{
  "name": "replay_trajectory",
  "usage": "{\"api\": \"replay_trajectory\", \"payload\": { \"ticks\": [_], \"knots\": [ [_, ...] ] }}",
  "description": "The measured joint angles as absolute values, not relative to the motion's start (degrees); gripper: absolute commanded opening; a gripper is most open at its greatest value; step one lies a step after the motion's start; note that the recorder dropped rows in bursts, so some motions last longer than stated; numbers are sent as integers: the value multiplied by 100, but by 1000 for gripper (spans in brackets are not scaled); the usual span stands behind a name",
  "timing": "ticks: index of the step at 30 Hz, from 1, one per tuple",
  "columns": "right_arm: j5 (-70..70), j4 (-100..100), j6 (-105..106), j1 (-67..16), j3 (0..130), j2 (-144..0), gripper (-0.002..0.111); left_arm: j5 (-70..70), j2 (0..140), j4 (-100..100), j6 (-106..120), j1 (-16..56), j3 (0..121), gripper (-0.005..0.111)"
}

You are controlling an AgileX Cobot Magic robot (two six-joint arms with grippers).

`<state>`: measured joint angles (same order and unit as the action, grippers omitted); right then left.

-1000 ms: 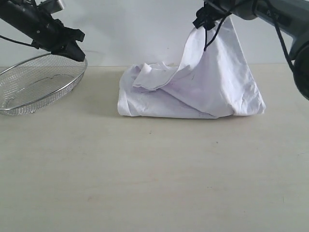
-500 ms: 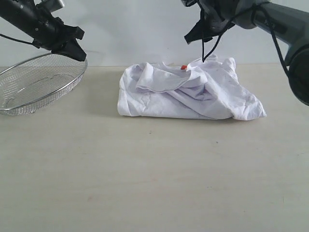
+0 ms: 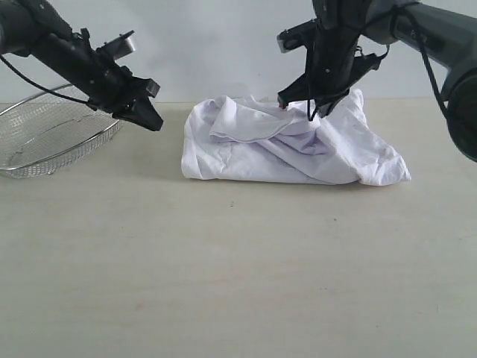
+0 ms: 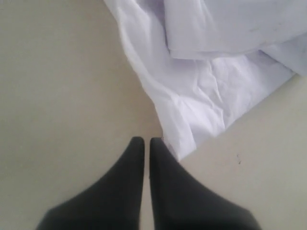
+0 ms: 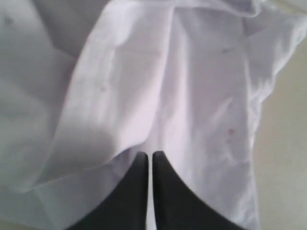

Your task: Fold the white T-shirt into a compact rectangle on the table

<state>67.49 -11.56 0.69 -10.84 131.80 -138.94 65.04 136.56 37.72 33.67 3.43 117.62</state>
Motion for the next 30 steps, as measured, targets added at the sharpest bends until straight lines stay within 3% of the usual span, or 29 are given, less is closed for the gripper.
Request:
{"api": "replay_trajectory", "payload": {
  "ticks": [4,22,30],
  "knots": [
    [6800,97,724,-1132,13180,-13894,0,6457,13857,3891,3500,471,11762,4],
    [6977,651,1179,-1201,13140,-13484,0,6481,14259,4922,4256,714,11751,4],
    [6976,807,1302,-1201,11965,-13368,0,6378,14288,4960,4277,707,11751,4]
  ]
}}
